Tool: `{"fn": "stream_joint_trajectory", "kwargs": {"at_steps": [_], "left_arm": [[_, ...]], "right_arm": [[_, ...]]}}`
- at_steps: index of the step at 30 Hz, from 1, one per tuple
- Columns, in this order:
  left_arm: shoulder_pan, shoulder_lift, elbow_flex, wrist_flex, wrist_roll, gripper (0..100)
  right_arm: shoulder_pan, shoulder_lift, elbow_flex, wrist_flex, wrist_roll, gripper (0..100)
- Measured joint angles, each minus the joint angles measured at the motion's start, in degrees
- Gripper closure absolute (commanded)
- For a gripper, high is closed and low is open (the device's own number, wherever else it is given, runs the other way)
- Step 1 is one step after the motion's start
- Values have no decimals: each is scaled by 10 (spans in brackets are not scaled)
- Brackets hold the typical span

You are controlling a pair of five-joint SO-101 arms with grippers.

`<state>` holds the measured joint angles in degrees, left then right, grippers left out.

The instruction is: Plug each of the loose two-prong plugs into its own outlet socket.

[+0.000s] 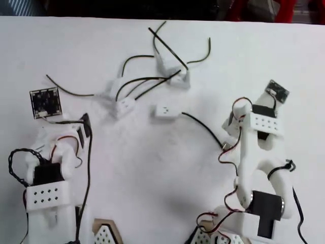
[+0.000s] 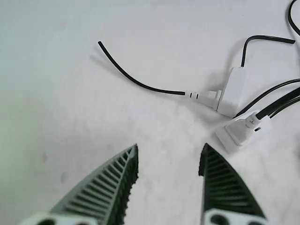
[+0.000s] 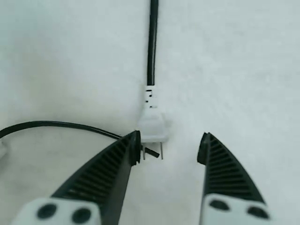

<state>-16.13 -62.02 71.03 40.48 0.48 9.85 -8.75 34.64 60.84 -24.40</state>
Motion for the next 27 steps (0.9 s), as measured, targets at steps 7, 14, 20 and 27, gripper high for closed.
{"fn": "stream_joint_trajectory", "kwargs": {"at_steps": [7, 14, 20, 27], "left_arm": [[0, 0, 0, 0, 0, 784], [0, 0, 0, 0, 0, 784], [0, 0, 2, -2, 0, 784], [0, 0, 2, -2, 0, 784]], "right_arm": [[0, -1, 79, -83, 1, 802], [-3, 18, 93, -136, 2, 803], [-19, 98, 47, -150, 0, 935], [-16, 115, 40, -149, 4, 982]]}}
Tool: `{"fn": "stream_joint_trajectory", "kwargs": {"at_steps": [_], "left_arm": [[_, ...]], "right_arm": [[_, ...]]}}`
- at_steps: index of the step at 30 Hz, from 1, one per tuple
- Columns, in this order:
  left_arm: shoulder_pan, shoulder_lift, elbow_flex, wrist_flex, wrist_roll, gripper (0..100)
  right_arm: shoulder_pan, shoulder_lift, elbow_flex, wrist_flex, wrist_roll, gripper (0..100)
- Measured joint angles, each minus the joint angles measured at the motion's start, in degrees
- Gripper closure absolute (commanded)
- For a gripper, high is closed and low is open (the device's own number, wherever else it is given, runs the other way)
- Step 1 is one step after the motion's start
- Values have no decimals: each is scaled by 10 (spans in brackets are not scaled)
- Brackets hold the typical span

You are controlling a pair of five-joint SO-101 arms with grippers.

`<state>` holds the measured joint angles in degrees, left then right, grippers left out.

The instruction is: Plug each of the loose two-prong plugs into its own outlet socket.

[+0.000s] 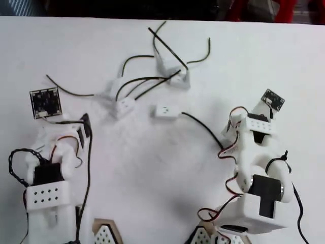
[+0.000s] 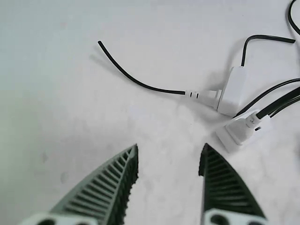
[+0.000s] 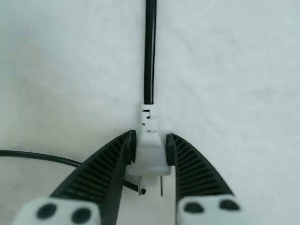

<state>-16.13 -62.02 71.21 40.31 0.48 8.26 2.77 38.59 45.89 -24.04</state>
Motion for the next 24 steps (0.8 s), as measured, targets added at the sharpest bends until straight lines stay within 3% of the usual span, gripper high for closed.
{"fn": "stream_joint_trajectory", "kwargs": {"at_steps": [6, 9, 17, 24], "left_arm": [[0, 0, 0, 0, 0, 784], [0, 0, 0, 0, 0, 784], [0, 0, 4, 0, 0, 784], [0, 0, 4, 0, 0, 784]], "right_arm": [[0, 3, -5, 4, 4, 981], [0, -11, -11, 25, 47, 981], [13, -135, -11, 91, 226, 981], [44, -175, -11, 98, 443, 981]]}}
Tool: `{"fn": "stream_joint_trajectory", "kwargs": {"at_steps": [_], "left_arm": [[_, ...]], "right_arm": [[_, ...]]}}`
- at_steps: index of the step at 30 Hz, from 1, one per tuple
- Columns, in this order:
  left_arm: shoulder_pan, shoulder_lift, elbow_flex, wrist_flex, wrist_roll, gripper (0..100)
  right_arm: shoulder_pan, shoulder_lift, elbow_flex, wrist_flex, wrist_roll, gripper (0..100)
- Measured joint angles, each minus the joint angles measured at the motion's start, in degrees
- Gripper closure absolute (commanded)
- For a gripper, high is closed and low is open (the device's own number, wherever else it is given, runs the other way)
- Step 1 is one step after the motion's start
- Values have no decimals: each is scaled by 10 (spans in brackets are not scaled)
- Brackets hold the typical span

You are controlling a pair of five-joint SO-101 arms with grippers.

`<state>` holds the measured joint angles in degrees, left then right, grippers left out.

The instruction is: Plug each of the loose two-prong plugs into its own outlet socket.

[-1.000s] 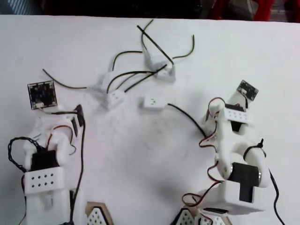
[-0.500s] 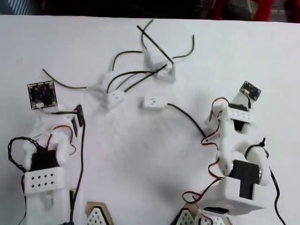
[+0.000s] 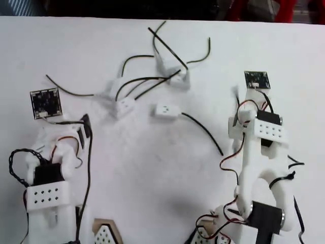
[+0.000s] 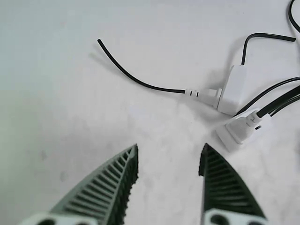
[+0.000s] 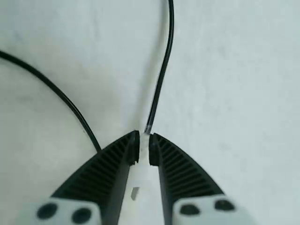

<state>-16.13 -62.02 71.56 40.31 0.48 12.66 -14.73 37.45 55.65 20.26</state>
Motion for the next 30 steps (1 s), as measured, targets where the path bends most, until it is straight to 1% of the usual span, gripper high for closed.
{"fn": "stream_joint_trajectory", "kwargs": {"at_steps": [5, 7, 9, 12, 14, 20, 22, 25, 30], "left_arm": [[0, 0, 0, 0, 0, 784], [0, 0, 0, 0, 0, 784], [0, 0, 0, 0, 0, 784], [0, 0, 0, 0, 0, 784], [0, 0, 0, 0, 0, 784], [0, 0, 0, 0, 0, 784], [0, 0, 0, 0, 0, 784], [0, 0, 0, 0, 0, 784], [0, 0, 0, 0, 0, 784]], "right_arm": [[35, -1, 0, 4, 164, 981], [42, -1, 1, 4, 208, 981], [43, -1, 1, 4, 232, 968], [42, -1, 1, 6, 243, 883], [43, -1, 1, 28, 244, 839], [42, -55, -22, 164, 250, 836], [42, -74, -22, 192, 250, 836], [42, -87, -19, 208, 250, 836], [42, -87, 13, 193, 250, 833]]}}
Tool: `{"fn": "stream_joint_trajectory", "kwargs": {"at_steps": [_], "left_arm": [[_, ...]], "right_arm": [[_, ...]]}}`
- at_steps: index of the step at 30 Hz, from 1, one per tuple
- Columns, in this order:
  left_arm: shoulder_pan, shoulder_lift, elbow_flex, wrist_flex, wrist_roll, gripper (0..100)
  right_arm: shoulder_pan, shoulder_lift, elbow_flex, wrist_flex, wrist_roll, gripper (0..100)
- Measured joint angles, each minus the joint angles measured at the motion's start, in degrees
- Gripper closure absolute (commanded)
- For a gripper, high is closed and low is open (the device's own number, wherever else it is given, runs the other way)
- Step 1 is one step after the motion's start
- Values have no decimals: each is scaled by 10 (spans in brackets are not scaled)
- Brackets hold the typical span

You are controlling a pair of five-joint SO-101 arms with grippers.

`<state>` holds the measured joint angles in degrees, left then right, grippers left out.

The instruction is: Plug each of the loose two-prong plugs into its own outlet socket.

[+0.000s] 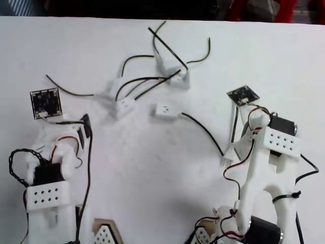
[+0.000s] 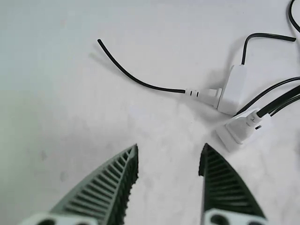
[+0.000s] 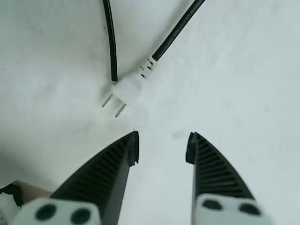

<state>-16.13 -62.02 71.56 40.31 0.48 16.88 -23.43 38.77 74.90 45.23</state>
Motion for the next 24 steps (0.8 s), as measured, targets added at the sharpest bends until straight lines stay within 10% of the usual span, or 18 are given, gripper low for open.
{"fn": "stream_joint_trajectory", "kwargs": {"at_steps": [6, 15, 24], "left_arm": [[0, 0, 0, 0, 0, 784], [0, 0, 0, 0, 0, 784], [0, 0, 0, 0, 0, 784]], "right_arm": [[-5, -1, 55, -49, -30, 833], [-79, -1, 98, -195, -314, 837], [-145, -1, 47, -133, -420, 866]]}}
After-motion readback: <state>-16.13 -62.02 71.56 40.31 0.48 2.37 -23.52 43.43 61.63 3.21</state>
